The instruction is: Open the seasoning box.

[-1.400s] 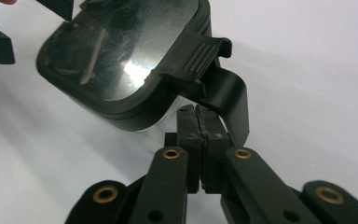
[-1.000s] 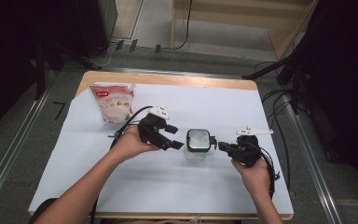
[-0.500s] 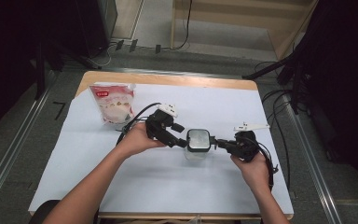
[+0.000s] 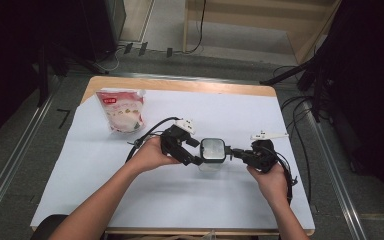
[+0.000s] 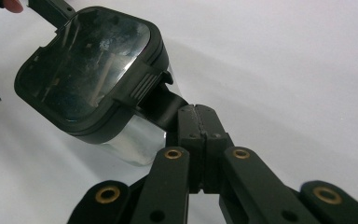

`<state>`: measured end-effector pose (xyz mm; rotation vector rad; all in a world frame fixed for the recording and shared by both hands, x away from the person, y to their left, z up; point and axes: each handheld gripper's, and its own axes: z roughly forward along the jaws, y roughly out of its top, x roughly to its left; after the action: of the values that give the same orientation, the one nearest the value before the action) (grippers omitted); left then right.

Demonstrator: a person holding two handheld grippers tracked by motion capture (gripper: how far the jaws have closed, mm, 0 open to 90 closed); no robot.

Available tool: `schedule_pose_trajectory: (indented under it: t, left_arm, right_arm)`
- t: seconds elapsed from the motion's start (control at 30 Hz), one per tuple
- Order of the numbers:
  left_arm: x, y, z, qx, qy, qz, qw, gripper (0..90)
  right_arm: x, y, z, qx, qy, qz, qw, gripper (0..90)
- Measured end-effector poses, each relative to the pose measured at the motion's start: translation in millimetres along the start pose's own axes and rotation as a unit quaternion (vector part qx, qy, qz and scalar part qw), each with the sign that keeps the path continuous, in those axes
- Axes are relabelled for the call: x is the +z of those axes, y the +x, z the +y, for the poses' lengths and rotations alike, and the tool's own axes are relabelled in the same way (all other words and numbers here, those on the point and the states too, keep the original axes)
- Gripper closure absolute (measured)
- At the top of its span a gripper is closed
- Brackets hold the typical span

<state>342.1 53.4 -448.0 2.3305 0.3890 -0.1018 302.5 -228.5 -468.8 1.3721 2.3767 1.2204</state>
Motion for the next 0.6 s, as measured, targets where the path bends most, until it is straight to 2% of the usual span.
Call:
schedule_pose_trajectory:
  t: [0.1,0.2,0.37,0.6]
  left_arm:
    - [3.1,0.7,-2.1,0.006,-0.006,0.009,0.9999,26.8]
    - [6.1,0.8,-2.9,0.002,-0.007,0.013,0.9999,26.2]
    - [14.9,2.9,-5.6,0.004,0.001,0.015,0.9999,22.8]
    - [23.3,4.3,-5.5,0.005,-0.007,0.016,0.9998,18.5]
  right_arm:
    - [-0.2,0.4,-0.3,0.002,0.001,0.0,1.0,90.0]
    - [-0.2,0.3,-0.5,0.002,0.0,-0.001,1.0,90.0]
    - [-0.2,0.1,-1.3,0.002,-0.001,-0.001,1.0,90.0]
    - [0.6,0.3,-3.0,0.007,-0.002,-0.003,1.0,90.0]
